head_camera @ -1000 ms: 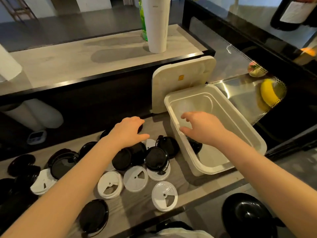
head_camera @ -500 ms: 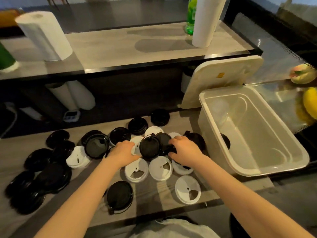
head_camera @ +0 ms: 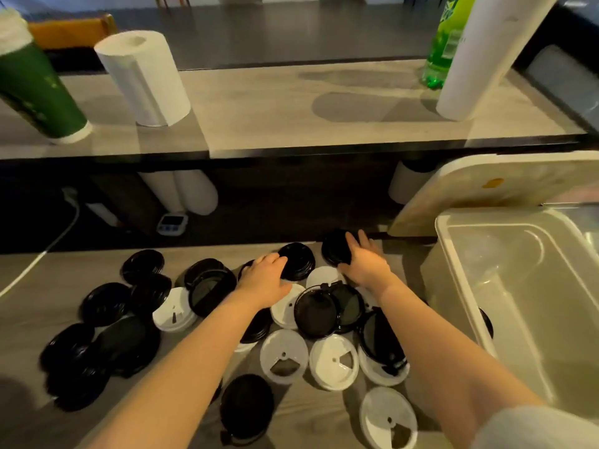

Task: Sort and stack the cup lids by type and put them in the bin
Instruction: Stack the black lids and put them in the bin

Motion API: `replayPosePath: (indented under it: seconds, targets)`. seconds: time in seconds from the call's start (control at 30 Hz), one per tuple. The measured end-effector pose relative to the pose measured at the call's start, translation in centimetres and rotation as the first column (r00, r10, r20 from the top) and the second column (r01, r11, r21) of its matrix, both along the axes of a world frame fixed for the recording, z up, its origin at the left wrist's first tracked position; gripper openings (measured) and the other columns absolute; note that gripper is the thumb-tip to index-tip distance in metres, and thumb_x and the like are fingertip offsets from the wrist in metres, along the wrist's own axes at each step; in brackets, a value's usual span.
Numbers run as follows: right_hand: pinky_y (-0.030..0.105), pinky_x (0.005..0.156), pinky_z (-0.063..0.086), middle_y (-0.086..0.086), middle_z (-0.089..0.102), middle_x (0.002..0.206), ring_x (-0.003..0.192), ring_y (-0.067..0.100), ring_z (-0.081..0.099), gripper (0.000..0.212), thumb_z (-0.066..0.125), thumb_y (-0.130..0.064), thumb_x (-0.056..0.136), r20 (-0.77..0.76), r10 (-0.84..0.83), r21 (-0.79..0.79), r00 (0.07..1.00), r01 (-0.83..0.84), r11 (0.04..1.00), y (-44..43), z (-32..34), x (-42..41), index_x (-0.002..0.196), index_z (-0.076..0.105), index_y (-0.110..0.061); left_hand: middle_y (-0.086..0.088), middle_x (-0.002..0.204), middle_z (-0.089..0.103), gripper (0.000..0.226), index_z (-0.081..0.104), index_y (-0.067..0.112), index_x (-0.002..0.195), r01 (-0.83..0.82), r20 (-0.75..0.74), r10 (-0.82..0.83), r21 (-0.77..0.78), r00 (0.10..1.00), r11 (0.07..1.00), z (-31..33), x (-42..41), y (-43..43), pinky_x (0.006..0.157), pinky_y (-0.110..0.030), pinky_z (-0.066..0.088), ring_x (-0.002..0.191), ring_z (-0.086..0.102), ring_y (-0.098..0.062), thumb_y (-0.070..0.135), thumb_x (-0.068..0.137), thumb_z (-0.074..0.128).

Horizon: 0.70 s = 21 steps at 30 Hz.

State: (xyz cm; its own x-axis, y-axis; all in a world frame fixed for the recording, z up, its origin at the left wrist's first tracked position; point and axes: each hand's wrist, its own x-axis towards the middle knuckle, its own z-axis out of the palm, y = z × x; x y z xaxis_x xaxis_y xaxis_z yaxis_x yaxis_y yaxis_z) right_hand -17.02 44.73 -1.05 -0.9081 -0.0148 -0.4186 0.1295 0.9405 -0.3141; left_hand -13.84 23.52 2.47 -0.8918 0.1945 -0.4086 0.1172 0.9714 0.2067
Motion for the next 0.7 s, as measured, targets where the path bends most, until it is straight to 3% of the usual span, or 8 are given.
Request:
replayPosePath:
  seconds: [0.07,0.27,0.37,0.47,0.57,0.63,0.7]
  targets:
    - [0.045,0.116,0.012,0.004,-0.008,0.160,0.146,0.030,-0.005,0.080,0.054,-0.030,0.093,0.066,0.128,0.060,0.990,-0.132,0.989,0.0,-0.1,-1.3,0.151,-0.001,-0.028,-0.001,0.157,0.016,0.067,0.017,0.018,0.150,0.001,0.036,0.000,-0.018,0.999,1.000,-0.4,-1.5,0.6,0.113,-0.042,0.022,0.144,0.016,-0.023,0.037,0.093,0.048]
    - [0.049,0.116,0.010,-0.002,-0.003,0.160,0.146,0.028,-0.008,0.084,0.054,-0.022,0.087,0.186,0.242,0.111,0.952,-0.265,0.958,0.8,-1.8,-3.4,0.150,0.000,-0.034,-0.004,0.159,0.002,0.077,0.010,0.023,0.151,-0.017,0.132,0.022,-0.041,0.991,0.999,-2.6,-5.2,1.9,0.116,-0.047,0.020,0.145,0.010,-0.028,0.039,0.090,0.054]
    - [0.046,0.117,0.014,-0.004,0.005,0.160,0.147,0.026,-0.004,0.076,0.053,-0.021,0.090,0.111,0.256,0.160,0.960,-0.271,0.949,1.5,-2.8,-3.2,0.150,0.009,-0.033,-0.005,0.159,0.001,0.082,0.008,0.026,0.150,-0.022,0.172,0.028,-0.035,0.985,0.999,-3.8,-6.1,2.2,0.115,-0.047,0.021,0.145,0.010,-0.029,0.042,0.086,0.058]
    - [0.039,0.116,0.018,-0.003,0.017,0.158,0.147,0.023,0.005,0.064,0.054,-0.029,0.092,0.000,0.247,0.176,0.969,-0.243,0.954,2.3,-3.6,-2.5,0.148,0.024,-0.030,-0.007,0.156,0.013,0.085,0.012,0.025,0.150,-0.027,0.160,0.033,-0.040,0.987,0.999,-4.6,-6.3,2.5,0.114,-0.047,0.025,0.142,0.020,-0.031,0.042,0.083,0.061]
    - [0.036,0.117,0.020,-0.004,0.025,0.155,0.146,0.020,0.011,0.060,0.055,-0.030,0.090,-0.056,0.191,0.086,0.980,-0.186,0.979,3.1,-3.5,-1.7,0.146,0.031,-0.028,-0.007,0.148,0.024,0.089,0.014,0.018,0.149,-0.066,0.113,0.071,-0.044,0.991,0.997,-4.9,-6.1,2.7,0.111,-0.044,0.031,0.137,0.029,-0.030,0.040,0.081,0.066]
    - [0.032,0.115,0.021,-0.004,0.032,0.153,0.144,0.019,0.016,0.056,0.055,-0.030,0.090,-0.097,0.120,0.003,0.988,-0.120,0.993,3.4,-3.3,-1.1,0.143,0.038,-0.027,-0.008,0.146,0.022,0.095,0.010,0.015,0.150,-0.109,0.117,0.111,-0.028,0.987,0.994,-5.0,-5.9,2.7,0.109,-0.041,0.035,0.135,0.030,-0.030,0.040,0.079,0.068]
    - [0.028,0.111,0.022,-0.002,0.042,0.147,0.141,0.019,0.024,0.050,0.057,-0.030,0.090,-0.159,0.024,-0.103,0.987,-0.040,0.994,3.5,-3.1,-0.7,0.138,0.046,-0.024,-0.009,0.142,0.022,0.093,0.018,0.011,0.147,-0.136,0.112,0.139,-0.030,0.984,0.990,-5.1,-5.9,2.6,0.106,-0.040,0.038,0.132,0.032,-0.030,0.040,0.076,0.071]
